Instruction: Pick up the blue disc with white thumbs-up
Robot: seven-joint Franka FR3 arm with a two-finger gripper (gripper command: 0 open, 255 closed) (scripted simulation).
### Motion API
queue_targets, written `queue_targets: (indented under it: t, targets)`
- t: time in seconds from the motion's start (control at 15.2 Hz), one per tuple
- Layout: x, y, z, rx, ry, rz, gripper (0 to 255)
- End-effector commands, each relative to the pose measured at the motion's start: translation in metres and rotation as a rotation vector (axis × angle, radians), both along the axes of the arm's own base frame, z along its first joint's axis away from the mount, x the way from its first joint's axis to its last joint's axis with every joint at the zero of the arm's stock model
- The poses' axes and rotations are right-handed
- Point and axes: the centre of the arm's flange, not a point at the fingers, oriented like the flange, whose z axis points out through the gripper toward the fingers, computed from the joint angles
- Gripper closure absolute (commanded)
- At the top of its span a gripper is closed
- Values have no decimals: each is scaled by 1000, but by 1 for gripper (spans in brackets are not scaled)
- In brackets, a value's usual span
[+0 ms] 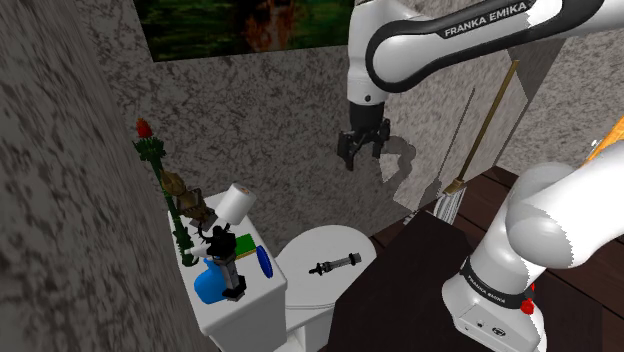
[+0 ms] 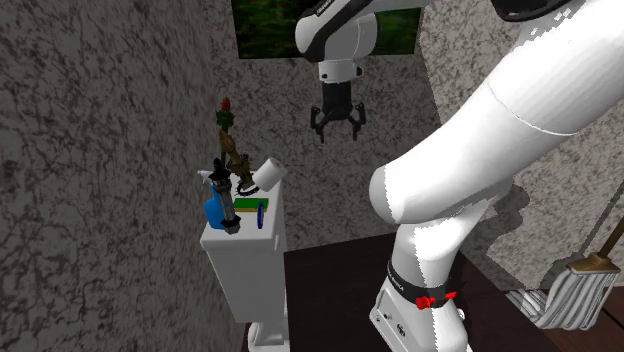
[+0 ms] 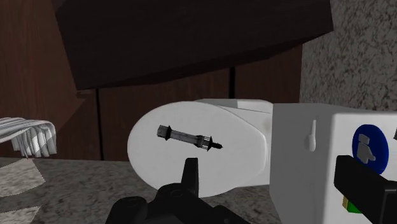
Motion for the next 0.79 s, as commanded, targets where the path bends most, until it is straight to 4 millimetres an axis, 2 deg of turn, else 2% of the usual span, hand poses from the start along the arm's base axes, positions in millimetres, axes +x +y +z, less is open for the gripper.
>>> queue_targets:
  t: [0.0,0.73]
  targets:
    - [11,17,-15,6,-1,-4,0]
    - [64,106,-114,31,6,-23,0]
